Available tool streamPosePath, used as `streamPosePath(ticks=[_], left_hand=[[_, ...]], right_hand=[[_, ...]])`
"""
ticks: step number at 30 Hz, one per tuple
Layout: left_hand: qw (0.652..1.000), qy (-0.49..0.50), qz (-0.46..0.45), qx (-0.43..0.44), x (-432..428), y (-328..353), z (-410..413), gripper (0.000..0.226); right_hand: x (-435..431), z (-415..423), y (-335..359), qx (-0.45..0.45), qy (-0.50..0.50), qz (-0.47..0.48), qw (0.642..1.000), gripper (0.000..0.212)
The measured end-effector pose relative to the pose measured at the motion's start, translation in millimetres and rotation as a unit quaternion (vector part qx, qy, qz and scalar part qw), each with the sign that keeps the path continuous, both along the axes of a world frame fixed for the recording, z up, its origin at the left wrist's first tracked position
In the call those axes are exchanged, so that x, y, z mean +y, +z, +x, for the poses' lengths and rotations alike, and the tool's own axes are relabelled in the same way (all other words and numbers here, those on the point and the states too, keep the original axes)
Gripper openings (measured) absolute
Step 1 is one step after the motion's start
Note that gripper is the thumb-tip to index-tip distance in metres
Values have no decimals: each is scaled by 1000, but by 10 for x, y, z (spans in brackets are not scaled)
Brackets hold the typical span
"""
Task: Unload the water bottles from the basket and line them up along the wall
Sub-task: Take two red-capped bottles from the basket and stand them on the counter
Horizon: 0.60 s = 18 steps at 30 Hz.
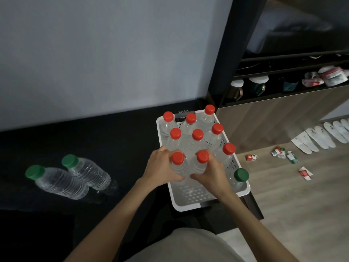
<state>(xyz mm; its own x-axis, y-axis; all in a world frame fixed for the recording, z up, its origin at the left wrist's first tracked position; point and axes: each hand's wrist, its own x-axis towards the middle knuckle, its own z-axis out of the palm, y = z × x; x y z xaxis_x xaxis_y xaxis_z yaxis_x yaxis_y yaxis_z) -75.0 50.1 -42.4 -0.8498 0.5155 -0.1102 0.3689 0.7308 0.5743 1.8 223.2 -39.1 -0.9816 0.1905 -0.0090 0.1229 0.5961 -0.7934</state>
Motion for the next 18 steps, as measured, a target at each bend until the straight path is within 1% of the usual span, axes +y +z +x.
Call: streamPosePath(ticks=[6, 9, 11, 13, 15, 18], left_hand=[[999, 10, 18, 48, -25, -15, 46, 61], [997, 14, 45, 65, -39, 91, 42, 65], [993, 25, 86, 77, -50, 241, 45, 58], [990, 34, 121, 67, -60, 431, 51, 54], [989, 33, 129, 61, -87, 633, 41, 53], [986, 40, 153, 61, -165, 920, -1, 54]], right_hand=[[-52, 67, 70, 10, -19, -3, 1000, 51], [-94, 113, 265, 38, -28, 6, 999, 49], [-125, 136, 453, 68, -32, 20, 997, 52], [-149, 149, 656, 93, -28, 30, 995, 58], [-163, 146, 869, 100, -25, 49, 993, 61], [-157, 91, 1189, 117, -10, 88, 989, 60]])
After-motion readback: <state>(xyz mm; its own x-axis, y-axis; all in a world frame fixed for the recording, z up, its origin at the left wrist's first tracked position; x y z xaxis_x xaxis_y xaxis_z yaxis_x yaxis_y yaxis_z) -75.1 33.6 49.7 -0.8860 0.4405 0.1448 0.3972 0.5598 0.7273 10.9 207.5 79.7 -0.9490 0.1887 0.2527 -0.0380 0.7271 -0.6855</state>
